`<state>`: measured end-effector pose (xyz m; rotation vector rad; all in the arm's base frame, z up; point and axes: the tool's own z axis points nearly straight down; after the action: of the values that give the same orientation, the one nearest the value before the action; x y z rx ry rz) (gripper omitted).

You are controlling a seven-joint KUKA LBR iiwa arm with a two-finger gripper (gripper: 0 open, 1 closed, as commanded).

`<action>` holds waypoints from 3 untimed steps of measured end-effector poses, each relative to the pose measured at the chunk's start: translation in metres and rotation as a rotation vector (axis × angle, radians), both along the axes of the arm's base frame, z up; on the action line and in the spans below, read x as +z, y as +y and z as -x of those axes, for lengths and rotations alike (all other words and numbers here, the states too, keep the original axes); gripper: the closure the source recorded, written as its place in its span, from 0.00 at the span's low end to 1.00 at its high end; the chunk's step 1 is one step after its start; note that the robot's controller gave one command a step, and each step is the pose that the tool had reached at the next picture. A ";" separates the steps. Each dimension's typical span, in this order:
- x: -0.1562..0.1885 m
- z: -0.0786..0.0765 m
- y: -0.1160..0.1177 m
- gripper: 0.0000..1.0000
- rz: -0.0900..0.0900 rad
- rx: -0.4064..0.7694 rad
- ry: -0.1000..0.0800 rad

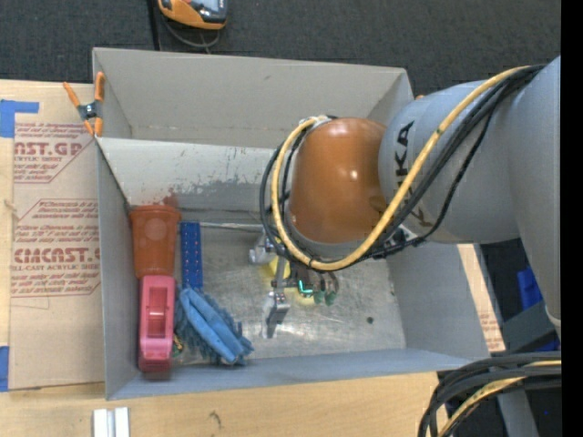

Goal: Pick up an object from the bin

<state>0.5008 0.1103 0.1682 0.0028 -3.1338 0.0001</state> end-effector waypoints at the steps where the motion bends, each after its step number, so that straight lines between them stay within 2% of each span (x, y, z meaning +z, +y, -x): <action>1: 0.004 -0.002 0.000 0.00 -0.001 -0.001 -0.008; 2: -0.094 0.002 0.039 1.00 0.002 0.241 -0.010; 3: -0.093 -0.004 0.041 0.00 -0.005 0.238 -0.042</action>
Offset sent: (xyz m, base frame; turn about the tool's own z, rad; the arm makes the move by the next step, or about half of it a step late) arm -0.0049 0.0405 -0.0982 -0.2417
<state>0.5051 0.1513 0.0752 0.3793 -3.1527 -0.0068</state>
